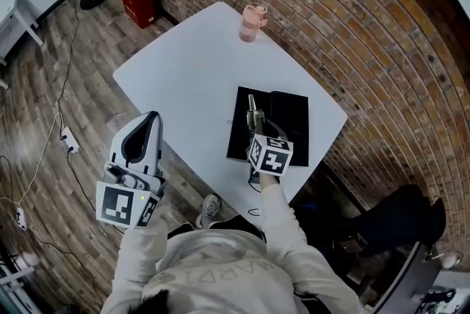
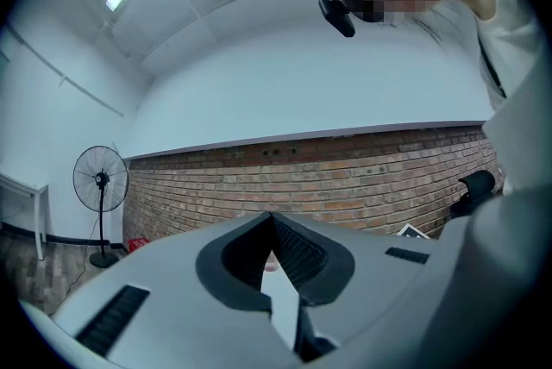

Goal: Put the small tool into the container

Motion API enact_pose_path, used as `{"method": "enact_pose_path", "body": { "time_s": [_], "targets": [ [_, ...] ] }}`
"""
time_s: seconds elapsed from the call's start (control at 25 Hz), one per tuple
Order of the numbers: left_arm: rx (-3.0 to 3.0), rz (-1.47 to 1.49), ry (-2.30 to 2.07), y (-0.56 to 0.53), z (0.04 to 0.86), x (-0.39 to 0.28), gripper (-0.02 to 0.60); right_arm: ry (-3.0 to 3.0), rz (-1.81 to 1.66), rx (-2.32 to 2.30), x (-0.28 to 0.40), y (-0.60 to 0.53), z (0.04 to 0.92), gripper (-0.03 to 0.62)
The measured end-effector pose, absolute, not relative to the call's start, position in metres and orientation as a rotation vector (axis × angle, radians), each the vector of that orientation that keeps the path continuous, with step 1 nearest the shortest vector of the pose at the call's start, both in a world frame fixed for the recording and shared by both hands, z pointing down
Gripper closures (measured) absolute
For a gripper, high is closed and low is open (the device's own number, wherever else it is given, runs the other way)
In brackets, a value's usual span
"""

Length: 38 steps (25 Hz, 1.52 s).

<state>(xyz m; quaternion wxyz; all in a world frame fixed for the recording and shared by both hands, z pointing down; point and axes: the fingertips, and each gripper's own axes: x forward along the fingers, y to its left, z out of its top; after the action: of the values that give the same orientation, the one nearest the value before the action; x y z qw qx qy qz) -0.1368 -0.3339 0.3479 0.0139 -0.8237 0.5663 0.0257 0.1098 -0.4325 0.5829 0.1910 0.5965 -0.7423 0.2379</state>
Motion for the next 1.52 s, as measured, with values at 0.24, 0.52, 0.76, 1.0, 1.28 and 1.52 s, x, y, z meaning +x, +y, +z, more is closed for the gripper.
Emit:
{"method": "enact_pose_path", "body": {
  "time_s": [0.24,0.52,0.76,1.0,1.28,1.52],
  "targets": [
    [-2.549,0.067,1.794,-0.334,0.351,-0.145,0.577,-2.014,0.601,1.623,0.108,-0.441,0.598,0.582],
    [-2.542,0.056,1.819,-0.335,0.355,-0.150,0.577,-1.930,0.499,1.517,0.098,-0.446,0.608,0.581],
    [-2.530,0.057,1.837,-0.333,0.355,-0.155,0.577,-1.850,0.352,1.398,0.085,-0.443,0.622,0.580],
    [-2.522,0.058,1.845,-0.329,0.353,-0.159,0.577,-1.820,0.317,1.322,0.079,-0.437,0.629,0.570],
    [-2.515,0.057,1.846,-0.325,0.351,-0.161,0.577,-1.819,0.278,1.214,0.069,-0.429,0.637,0.542],
    [-2.511,0.059,1.841,-0.318,0.348,-0.162,0.577,-1.839,0.299,1.137,0.060,-0.417,0.641,0.512]
  ]
}}
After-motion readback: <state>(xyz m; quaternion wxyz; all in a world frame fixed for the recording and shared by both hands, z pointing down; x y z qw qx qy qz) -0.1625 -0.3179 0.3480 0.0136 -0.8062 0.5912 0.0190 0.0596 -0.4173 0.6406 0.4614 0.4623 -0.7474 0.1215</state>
